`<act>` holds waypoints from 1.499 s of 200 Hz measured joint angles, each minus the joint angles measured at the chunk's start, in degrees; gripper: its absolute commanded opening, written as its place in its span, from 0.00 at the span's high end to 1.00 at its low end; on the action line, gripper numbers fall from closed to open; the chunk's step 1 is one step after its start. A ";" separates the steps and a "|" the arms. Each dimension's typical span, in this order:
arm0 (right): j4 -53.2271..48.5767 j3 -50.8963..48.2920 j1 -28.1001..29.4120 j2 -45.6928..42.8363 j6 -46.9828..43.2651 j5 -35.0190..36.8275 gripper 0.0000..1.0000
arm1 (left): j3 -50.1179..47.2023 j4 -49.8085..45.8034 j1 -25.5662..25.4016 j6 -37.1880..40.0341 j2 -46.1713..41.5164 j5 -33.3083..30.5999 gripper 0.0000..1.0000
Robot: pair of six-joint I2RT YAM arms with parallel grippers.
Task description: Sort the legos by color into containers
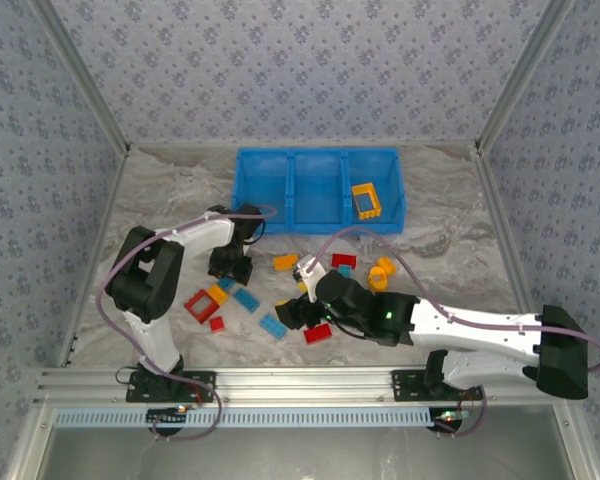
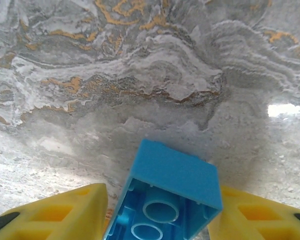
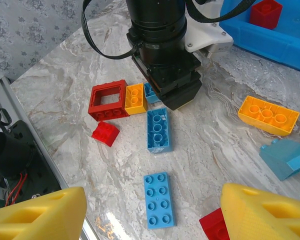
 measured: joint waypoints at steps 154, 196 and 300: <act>0.68 -2.67 -1.68 -15.13 -4.04 22.21 0.27 | 24.06 6.45 -15.65 -9.53 -6.56 0.04 0.63; 1.73 -4.74 -4.46 -19.06 -4.92 27.04 0.27 | 38.34 9.73 -16.37 -12.55 9.31 -1.90 0.65; -3.91 -6.84 -5.73 -26.25 -0.59 30.47 0.26 | 58.69 2.54 -12.79 -19.52 30.84 -4.74 0.34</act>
